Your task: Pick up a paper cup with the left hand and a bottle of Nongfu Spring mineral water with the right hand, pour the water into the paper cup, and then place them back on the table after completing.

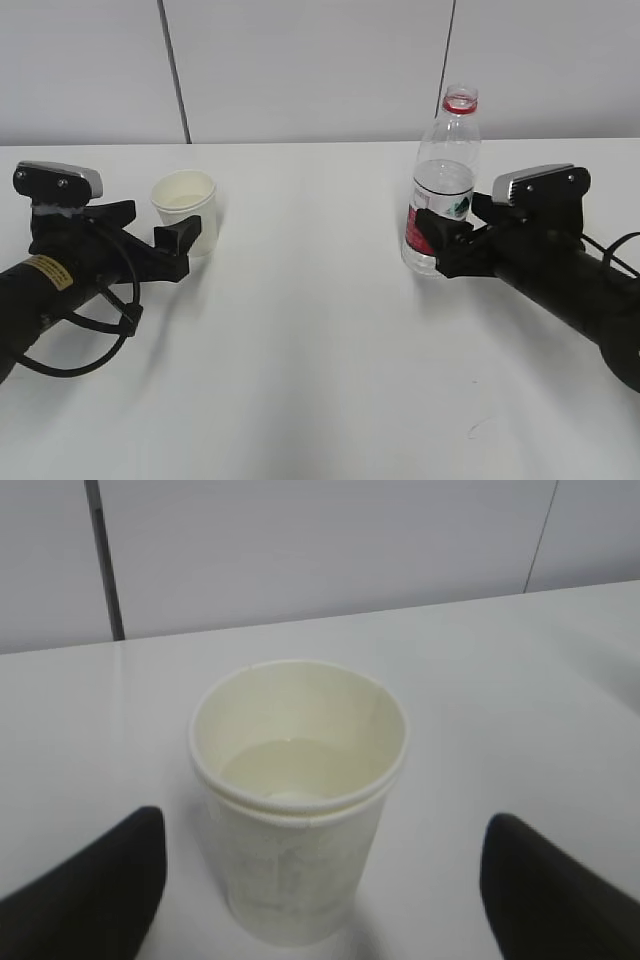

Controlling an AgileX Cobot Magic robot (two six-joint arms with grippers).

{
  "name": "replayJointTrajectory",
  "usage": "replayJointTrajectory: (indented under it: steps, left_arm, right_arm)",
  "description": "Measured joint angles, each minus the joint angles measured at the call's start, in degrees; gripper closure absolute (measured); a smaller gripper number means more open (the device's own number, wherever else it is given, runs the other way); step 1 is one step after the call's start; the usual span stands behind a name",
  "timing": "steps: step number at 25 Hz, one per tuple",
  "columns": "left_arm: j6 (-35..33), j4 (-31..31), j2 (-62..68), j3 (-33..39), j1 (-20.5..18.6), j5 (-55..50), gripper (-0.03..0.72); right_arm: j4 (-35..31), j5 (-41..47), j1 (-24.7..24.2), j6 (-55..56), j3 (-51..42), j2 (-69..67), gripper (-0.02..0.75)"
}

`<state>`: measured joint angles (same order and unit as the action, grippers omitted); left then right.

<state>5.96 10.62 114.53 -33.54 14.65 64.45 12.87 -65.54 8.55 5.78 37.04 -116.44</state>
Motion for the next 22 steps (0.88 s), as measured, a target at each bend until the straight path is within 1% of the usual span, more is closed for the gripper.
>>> replayJointTrajectory:
  steps: [6,9,15,22]
  left_arm:
    - [0.0,0.0,-0.5,0.2,0.0,-0.1,0.102]
    - [0.0,0.0,-1.7,0.6,0.0,-1.0,0.102]
    - [0.0,1.0,-5.4,0.6,0.0,-8.5,0.102]
    - [0.0,1.2,-12.6,0.6,0.0,-19.2,0.102]
  right_arm:
    - [-0.5,0.0,0.0,0.0,-5.7,5.9,0.096]
    - [-1.5,1.4,0.0,0.0,-8.2,9.2,0.097]
    - [-2.6,9.0,0.0,0.0,-9.9,15.8,0.101]
    - [-2.6,21.2,0.0,0.0,-10.0,22.5,0.130]
